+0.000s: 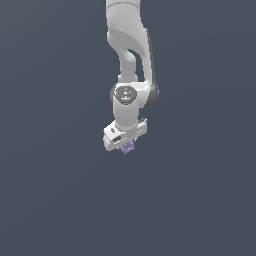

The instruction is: Pick up the object and move it to a goal position.

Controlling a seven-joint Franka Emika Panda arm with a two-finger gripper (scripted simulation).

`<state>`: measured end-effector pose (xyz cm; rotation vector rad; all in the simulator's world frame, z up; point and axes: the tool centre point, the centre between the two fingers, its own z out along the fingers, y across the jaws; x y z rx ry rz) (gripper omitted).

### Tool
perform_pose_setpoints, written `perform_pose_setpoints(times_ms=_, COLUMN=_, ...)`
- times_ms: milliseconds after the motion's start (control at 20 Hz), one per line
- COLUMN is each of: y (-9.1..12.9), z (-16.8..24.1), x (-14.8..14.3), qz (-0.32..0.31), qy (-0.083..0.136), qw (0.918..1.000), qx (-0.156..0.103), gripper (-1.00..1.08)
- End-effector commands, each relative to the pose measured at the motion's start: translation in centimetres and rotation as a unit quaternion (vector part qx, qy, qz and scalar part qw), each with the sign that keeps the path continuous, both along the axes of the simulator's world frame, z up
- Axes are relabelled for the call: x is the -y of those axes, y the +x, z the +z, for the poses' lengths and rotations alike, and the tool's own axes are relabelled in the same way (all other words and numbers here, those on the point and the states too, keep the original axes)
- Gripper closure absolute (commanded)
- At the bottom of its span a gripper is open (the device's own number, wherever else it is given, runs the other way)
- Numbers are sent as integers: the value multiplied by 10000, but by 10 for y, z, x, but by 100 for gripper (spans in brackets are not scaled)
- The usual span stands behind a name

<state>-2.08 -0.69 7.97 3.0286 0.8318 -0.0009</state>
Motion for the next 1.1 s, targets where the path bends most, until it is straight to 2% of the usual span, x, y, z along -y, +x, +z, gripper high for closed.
perform_pose_setpoints(times_ms=0, y=-3, z=18, x=-9, qz=4, qy=-1, qw=10000, qx=5, gripper=108)
perform_pose_setpoints(times_ms=650, y=-22, z=145, x=-70, qz=8, qy=-5, qw=10000, qx=4, gripper=108)
perform_pose_setpoints(times_ms=1050, y=-28, z=199, x=-96, qz=10, qy=2, qw=10000, qx=2, gripper=108)
